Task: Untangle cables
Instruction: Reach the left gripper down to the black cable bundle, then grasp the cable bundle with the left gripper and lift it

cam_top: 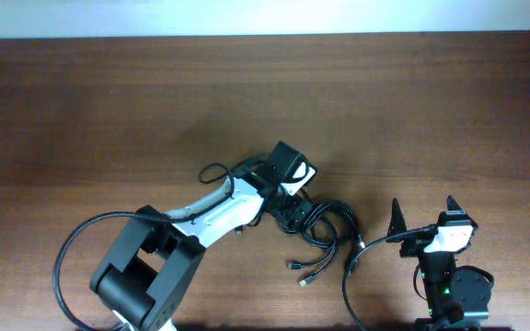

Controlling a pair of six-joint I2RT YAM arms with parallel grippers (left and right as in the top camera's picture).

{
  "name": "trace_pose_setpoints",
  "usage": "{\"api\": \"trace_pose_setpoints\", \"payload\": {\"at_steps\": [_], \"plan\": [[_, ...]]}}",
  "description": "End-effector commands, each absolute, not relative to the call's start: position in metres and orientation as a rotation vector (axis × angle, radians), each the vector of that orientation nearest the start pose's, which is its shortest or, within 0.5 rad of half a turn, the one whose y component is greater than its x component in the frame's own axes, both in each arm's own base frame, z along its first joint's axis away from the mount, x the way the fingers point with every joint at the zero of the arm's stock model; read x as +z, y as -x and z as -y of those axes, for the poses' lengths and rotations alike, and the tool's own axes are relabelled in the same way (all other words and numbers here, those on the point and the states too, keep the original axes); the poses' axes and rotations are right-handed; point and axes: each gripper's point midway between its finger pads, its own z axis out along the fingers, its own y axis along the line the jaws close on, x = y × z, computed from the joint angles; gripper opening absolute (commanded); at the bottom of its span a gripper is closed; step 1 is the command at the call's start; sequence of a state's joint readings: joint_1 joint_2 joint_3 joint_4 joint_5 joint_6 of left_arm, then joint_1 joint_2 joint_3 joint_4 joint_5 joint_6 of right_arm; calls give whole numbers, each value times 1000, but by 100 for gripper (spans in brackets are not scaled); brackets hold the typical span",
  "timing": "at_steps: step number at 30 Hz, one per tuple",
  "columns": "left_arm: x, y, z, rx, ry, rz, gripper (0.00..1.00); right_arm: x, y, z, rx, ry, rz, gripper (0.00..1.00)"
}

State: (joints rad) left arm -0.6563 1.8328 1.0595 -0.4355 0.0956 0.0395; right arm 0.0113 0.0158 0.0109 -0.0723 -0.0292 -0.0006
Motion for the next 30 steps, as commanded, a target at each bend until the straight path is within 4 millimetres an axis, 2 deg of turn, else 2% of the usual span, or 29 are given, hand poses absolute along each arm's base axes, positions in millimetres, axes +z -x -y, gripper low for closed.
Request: {"api": "trace_pose_setpoints", "payload": {"at_steps": [1, 3, 7, 10, 12, 14, 15, 17, 18, 19, 22, 23, 24, 25, 27, 28, 29, 30], "plan": [[8, -307, 256, -270, -951, -2632, 85, 156, -246, -8, 32, 32, -1649, 99], [8, -305, 254, -266, -954, -2641, 84, 156, -246, -8, 32, 32, -1649, 99], [2, -292, 243, -245, -966, -2713, 64, 156, -246, -8, 32, 32, -1649, 99], [9, -293, 245, -243, -972, -2720, 64, 156, -246, -8, 32, 32, -1649, 99], [21, -293, 246, -222, -1081, -2694, 64, 156, -246, -8, 32, 32, -1649, 99], [18, -281, 233, -161, -1249, -2693, 65, 156, -246, -8, 32, 32, -1649, 99], [16, -278, 223, -95, -1256, -2723, 62, 156, -246, -8, 32, 33, -1650, 99], [18, -281, 221, -64, -1324, -2682, 59, 156, -246, -8, 32, 32, -1649, 99], [20, -284, 224, -59, -1399, -2629, 61, 156, -246, -8, 32, 32, -1649, 99], [29, -289, 236, -59, -1496, -2537, 63, 156, -246, -8, 32, 32, -1649, 99], [62, -303, 277, -86, -1549, -2368, 64, 156, -246, -8, 32, 32, -1649, 99], [73, -312, 297, -108, -1527, -2280, 87, 156, -246, -8, 32, 32, -1649, 99], [76, -316, 306, -119, -1515, -2242, 95, 156, -246, -8, 32, 32, -1649, 99], [79, -316, 312, -149, -1512, -2219, 100, 156, -246, -8, 32, 32, -1649, 99], [81, -309, 330, -287, -1529, -2182, 100, 156, -246, -8, 32, 32, -1649, 99], [79, -310, 332, -293, -1529, -2179, 100, 156, -246, -8, 32, 32, -1649, 99], [75, -311, 332, -293, -1530, -2183, 100, 156, -246, -8, 32, 32, -1649, 99], [61, -310, 332, -289, -1545, -2207, 100, 156, -246, -8, 32, 32, -1649, 99]]}}
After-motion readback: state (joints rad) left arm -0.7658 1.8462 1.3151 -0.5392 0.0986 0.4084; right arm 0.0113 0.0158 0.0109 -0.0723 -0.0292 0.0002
